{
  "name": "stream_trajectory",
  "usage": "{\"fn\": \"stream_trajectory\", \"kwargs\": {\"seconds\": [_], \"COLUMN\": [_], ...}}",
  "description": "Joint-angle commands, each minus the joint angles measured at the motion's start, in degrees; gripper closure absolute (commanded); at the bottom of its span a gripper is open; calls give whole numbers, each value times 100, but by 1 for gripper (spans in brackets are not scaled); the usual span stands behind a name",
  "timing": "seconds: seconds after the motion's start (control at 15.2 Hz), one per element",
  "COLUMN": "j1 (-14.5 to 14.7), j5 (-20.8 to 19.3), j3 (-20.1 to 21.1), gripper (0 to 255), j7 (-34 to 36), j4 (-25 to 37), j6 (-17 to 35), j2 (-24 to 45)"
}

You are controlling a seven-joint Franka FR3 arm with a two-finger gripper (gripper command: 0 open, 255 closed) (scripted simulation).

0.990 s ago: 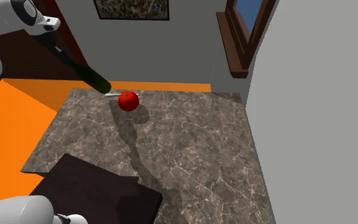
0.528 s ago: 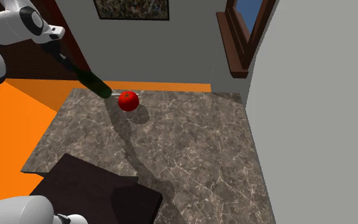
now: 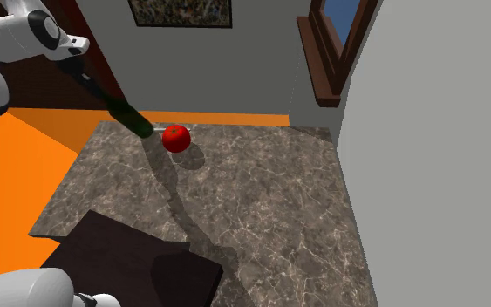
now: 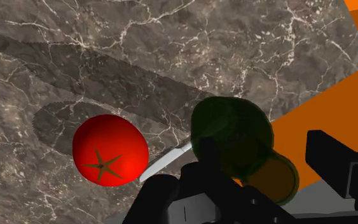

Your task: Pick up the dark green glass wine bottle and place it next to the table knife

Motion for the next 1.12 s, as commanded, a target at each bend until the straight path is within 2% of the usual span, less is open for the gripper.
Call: {"fn": "stream_trajectory", "kwargs": {"seconds": [0.0,0.26,0.53,1.06], "j1": [0,0,39,39], "j5": [0,0,36,36], "j3": [0,0,27,27], "gripper": [0,0,0,0], "j7": [0,0,-30,-30], "j4": [0,4,370,370], "j6": [2,-1,-597,-597], "j2": [-1,0,-228,-228]}}
